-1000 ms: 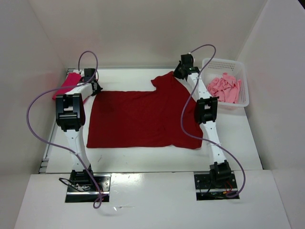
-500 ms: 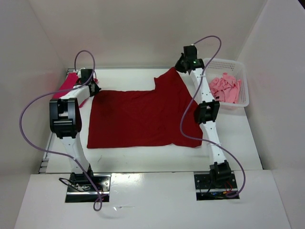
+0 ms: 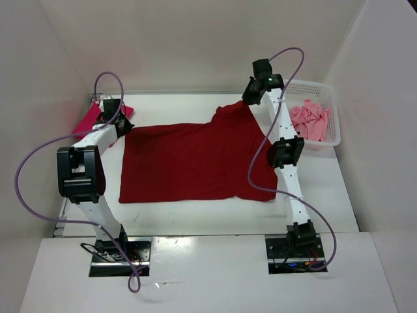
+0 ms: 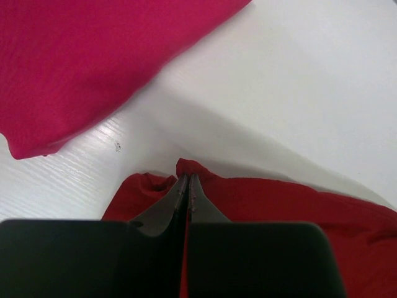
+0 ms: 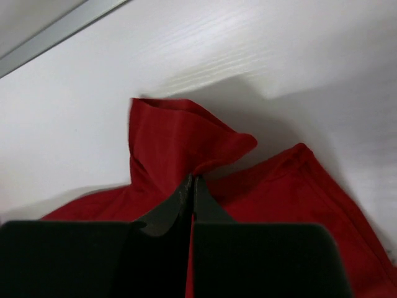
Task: Fold and stack the t-shirts
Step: Grap the side of the flattened tshirt furthest away from the robot with both arms, then fold the other side of the tshirt into a rectangle
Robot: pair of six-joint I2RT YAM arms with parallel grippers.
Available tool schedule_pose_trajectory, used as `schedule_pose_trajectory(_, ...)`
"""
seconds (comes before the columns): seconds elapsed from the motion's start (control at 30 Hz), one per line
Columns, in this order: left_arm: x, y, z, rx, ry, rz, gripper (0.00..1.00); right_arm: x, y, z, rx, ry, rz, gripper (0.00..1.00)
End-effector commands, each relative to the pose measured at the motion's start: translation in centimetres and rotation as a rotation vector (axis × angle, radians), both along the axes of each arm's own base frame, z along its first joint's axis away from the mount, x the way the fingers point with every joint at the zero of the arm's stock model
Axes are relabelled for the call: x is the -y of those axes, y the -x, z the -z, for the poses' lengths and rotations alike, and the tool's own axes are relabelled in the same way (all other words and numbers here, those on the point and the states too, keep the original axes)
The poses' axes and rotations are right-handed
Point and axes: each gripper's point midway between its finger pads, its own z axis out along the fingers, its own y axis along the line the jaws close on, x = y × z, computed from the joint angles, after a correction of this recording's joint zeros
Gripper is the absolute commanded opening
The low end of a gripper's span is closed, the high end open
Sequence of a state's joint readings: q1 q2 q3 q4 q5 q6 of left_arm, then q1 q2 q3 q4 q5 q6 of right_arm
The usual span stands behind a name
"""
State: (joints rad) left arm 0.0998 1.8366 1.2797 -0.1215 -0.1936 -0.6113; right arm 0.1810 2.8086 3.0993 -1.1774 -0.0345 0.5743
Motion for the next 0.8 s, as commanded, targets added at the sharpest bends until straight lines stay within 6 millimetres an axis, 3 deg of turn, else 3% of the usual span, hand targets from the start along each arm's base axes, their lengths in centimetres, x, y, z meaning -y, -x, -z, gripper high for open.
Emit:
schedule_pose_trajectory(0.0, -0.4, -0.3, -2.9, 0.093, 0.014, -0.015, 0.00, 0.3, 2.4, -6.6, 0.048, 0.019, -0.015, 0.01)
schedule_pose_trajectory(0.13, -0.2, -0.3, -3.3, 0.103, 0.019, -0.008, 0.00, -0.1, 3.7, -9.2, 0.074, 0.042, -0.024, 0.01)
schedule_pose_trajectory(0.2, 0.0, -0.1, -3.6, 0.103, 0.025, -0.001, 0.00, 0.1, 3.8, -9.4, 0.076, 0.049, -0.018, 0.01)
schedule_pose_trajectory(0.27, 0.0, -0.1, -3.6, 0.103, 0.025, -0.001, 0.00, -0.3, 4.1, -7.6, 0.023, 0.067, -0.023, 0.01)
schedule_pose_trajectory(0.37, -0.1, -0.4, -4.0, 0.112, 0.024, -0.001, 0.00, -2.6, 4.6, -6.3, 0.006, 0.082, -0.061, 0.01)
schedule_pose_trajectory(0.4, 0.1, -0.4, -4.0, 0.113, 0.029, 0.006, 0.00, -2.8, 4.8, -7.3, 0.027, 0.090, -0.059, 0.01)
schedule_pose_trajectory(0.47, 0.1, -0.4, -4.0, 0.113, 0.029, 0.006, 0.00, -3.2, 5.1, -7.1, 0.014, 0.096, -0.067, 0.01)
schedule_pose_trajectory(0.5, 0.1, -0.4, -4.4, 0.122, 0.028, 0.007, 0.00, -2.9, 5.5, -8.7, 0.037, 0.100, -0.058, 0.01)
schedule_pose_trajectory(0.53, 0.1, -0.4, -4.4, 0.122, 0.028, 0.007, 0.00, -3.0, 5.5, -7.7, 0.018, 0.128, -0.039, 0.01)
schedule_pose_trajectory(0.57, 0.3, -0.4, -4.4, 0.122, 0.035, 0.015, 0.00, -3.1, 5.8, -7.9, 0.015, 0.121, -0.045, 0.01)
schedule_pose_trajectory(0.6, 0.3, -0.4, -4.4, 0.123, 0.035, 0.015, 0.00, -3.1, 6.4, -10.1, 0.046, 0.107, -0.047, 0.01)
schedule_pose_trajectory(0.63, 0.3, -0.4, -4.4, 0.123, 0.035, 0.015, 0.00, -2.4, 6.9, -7.9, -0.009, 0.179, -0.023, 0.01)
schedule_pose_trajectory(0.67, 0.3, -0.4, -4.4, 0.123, 0.035, 0.015, 0.00, -2.2, 7.2, -7.2, -0.010, 0.213, -0.030, 0.01)
schedule_pose_trajectory(0.7, 0.3, -0.4, -3.9, 0.112, 0.036, 0.015, 0.00, -3.7, 4.7, -9.4, 0.152, 0.066, -0.071, 0.01)
schedule_pose_trajectory(0.73, 0.3, -0.4, -3.9, 0.112, 0.036, 0.015, 0.00, -1.4, 9.7, -9.3, 0.190, 0.009, -0.056, 0.01)
schedule_pose_trajectory(0.77, 0.3, -0.4, -3.9, 0.112, 0.036, 0.015, 0.00, -0.4, 9.6, -10.9, 0.308, -0.070, -0.028, 0.05)
